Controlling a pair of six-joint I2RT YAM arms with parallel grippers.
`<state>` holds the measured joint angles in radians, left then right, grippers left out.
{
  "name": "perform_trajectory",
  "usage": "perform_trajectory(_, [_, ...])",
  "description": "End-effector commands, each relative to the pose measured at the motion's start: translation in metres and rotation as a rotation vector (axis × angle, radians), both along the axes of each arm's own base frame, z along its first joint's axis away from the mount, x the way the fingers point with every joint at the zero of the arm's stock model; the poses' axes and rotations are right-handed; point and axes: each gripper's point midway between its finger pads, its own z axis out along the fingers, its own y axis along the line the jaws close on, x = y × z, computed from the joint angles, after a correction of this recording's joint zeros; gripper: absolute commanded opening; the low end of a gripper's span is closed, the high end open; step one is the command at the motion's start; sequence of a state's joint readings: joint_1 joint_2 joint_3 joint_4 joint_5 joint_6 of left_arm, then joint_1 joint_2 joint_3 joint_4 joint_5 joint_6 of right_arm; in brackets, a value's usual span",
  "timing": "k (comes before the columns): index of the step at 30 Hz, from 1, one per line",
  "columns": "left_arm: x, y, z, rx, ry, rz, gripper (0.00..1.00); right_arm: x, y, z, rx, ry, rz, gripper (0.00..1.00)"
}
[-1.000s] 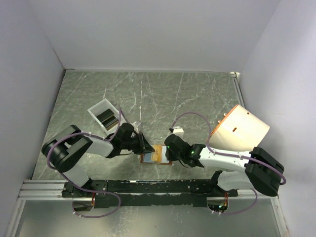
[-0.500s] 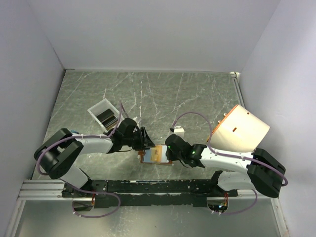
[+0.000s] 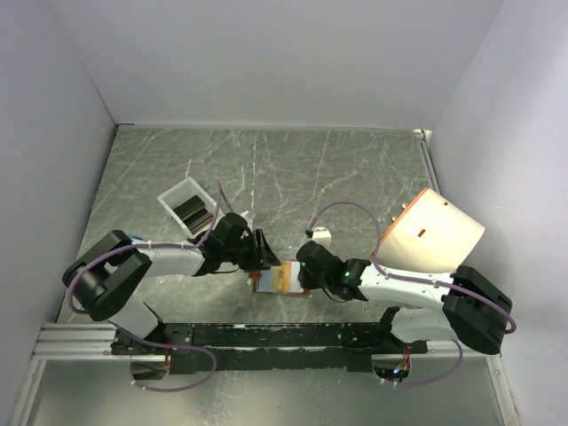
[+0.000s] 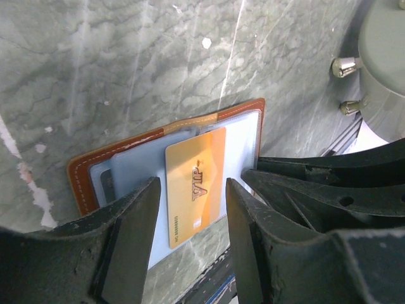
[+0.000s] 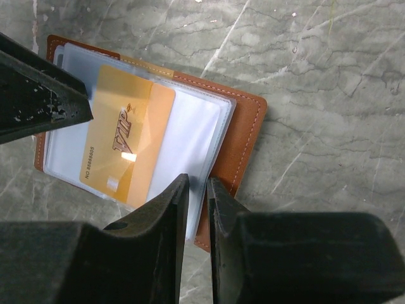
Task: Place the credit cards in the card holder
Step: Insert the credit card into the card holder.
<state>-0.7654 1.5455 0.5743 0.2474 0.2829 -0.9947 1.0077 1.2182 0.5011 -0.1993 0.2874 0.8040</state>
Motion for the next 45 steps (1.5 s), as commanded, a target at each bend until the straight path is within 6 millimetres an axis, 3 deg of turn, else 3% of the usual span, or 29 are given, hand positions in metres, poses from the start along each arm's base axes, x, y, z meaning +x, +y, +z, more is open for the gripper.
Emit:
perform_trajectory(1, [-0.013,-0.009,-0.003,-0.036,0.023,-0.036,0.57,0.002,0.002,-0.001,0.011,-0.007,-0.013,0.19])
perform_trajectory(11, [-0.025,-0.025,-0.004,-0.076,0.052,-0.058,0.56,0.000,0.003,-0.004,0.022,0.001,-0.011,0.19])
perform_trajectory(29, [-0.028,-0.046,0.003,-0.142,0.052,-0.087,0.55,0.000,0.003,-0.001,0.035,-0.006,-0.012,0.20])
perform_trajectory(37, [-0.026,-0.047,0.004,-0.111,0.034,-0.087,0.55,0.001,0.004,0.002,0.040,-0.010,-0.015,0.20])
perform_trajectory(45, [-0.020,-0.036,0.000,-0.016,0.005,-0.060,0.54,0.002,-0.003,0.012,0.031,-0.030,-0.031,0.19])
